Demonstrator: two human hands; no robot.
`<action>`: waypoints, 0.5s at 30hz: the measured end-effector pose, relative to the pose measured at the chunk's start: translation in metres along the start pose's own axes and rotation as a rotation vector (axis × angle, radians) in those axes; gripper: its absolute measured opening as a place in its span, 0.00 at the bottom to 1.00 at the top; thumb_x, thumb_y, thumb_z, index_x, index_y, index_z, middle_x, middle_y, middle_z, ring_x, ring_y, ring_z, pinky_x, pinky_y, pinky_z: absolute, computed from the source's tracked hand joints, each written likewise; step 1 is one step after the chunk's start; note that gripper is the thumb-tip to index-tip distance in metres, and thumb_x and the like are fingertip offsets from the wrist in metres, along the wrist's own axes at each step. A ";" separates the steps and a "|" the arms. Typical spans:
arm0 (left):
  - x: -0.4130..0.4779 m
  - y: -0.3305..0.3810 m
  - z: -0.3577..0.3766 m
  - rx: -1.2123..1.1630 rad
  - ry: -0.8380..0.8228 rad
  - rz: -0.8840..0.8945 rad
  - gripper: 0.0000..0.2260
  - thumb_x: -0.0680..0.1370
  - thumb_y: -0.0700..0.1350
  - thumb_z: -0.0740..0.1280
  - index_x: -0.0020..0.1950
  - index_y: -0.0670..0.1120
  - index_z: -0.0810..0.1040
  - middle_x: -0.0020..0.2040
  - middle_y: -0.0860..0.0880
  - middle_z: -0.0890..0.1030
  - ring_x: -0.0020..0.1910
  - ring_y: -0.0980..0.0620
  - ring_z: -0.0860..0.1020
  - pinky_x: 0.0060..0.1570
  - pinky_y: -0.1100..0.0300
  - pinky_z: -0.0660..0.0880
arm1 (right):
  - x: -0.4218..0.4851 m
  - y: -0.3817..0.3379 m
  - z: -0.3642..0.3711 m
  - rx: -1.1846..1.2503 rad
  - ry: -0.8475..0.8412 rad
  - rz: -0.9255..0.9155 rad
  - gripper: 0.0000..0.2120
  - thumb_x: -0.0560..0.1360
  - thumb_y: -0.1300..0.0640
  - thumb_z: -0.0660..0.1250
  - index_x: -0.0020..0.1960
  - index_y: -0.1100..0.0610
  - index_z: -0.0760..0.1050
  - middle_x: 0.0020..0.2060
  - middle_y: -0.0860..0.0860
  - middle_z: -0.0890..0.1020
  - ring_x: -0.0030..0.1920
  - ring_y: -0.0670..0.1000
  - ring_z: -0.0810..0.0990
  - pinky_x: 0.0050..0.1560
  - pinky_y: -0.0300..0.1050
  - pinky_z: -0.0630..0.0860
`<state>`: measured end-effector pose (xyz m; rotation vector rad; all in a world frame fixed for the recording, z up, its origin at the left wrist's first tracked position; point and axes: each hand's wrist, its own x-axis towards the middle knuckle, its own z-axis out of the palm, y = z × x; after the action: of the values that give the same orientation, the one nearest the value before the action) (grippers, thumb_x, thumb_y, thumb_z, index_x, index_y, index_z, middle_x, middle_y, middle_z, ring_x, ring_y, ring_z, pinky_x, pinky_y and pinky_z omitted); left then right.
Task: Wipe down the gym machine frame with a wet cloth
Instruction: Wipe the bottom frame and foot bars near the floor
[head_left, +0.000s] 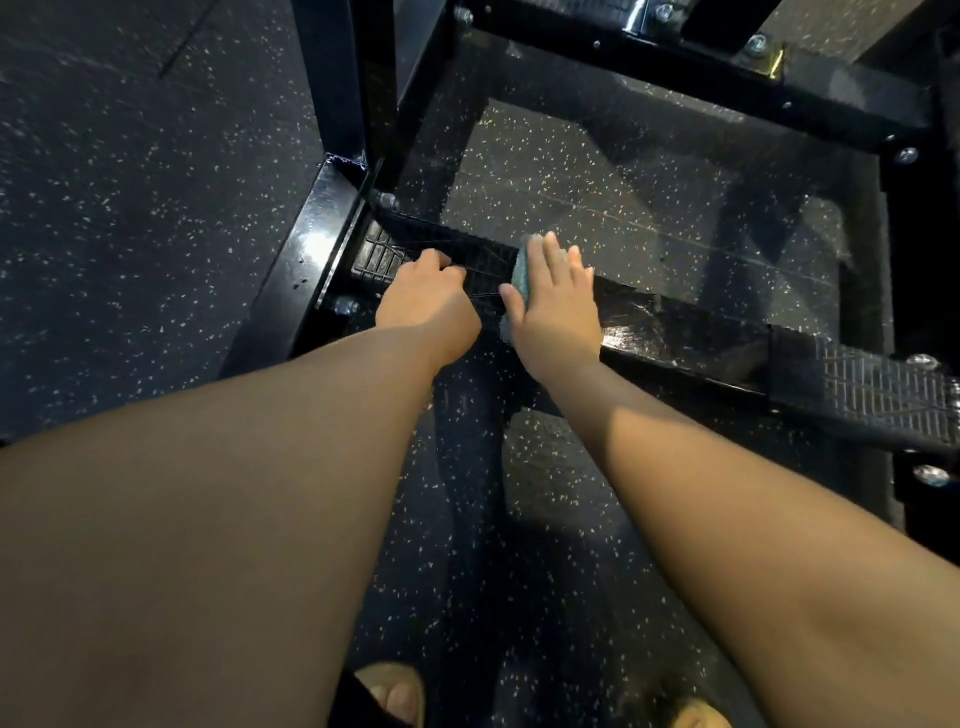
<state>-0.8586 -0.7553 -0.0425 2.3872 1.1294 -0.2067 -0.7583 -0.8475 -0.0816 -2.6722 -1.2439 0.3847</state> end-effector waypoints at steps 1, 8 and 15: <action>0.000 -0.002 0.000 -0.014 -0.005 0.014 0.23 0.77 0.40 0.59 0.73 0.48 0.64 0.73 0.51 0.62 0.70 0.49 0.62 0.65 0.52 0.67 | -0.010 0.002 0.001 -0.029 0.016 -0.081 0.28 0.82 0.49 0.52 0.78 0.57 0.49 0.77 0.54 0.52 0.77 0.59 0.48 0.76 0.54 0.45; -0.008 -0.036 -0.017 0.154 0.164 -0.111 0.24 0.76 0.41 0.60 0.72 0.44 0.64 0.74 0.44 0.60 0.73 0.44 0.56 0.69 0.49 0.57 | 0.003 -0.005 -0.002 -0.163 -0.087 -0.117 0.25 0.84 0.52 0.45 0.78 0.58 0.44 0.77 0.53 0.45 0.77 0.56 0.42 0.75 0.53 0.39; -0.013 -0.049 -0.022 0.100 0.111 -0.236 0.25 0.78 0.43 0.58 0.75 0.42 0.57 0.77 0.44 0.53 0.75 0.42 0.50 0.72 0.49 0.53 | 0.028 -0.087 0.010 -0.202 -0.100 -0.279 0.32 0.79 0.63 0.54 0.77 0.59 0.42 0.77 0.58 0.42 0.76 0.60 0.42 0.75 0.54 0.43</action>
<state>-0.9059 -0.7271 -0.0364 2.3724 1.4864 -0.2167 -0.8073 -0.7700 -0.0734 -2.6105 -1.7439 0.3723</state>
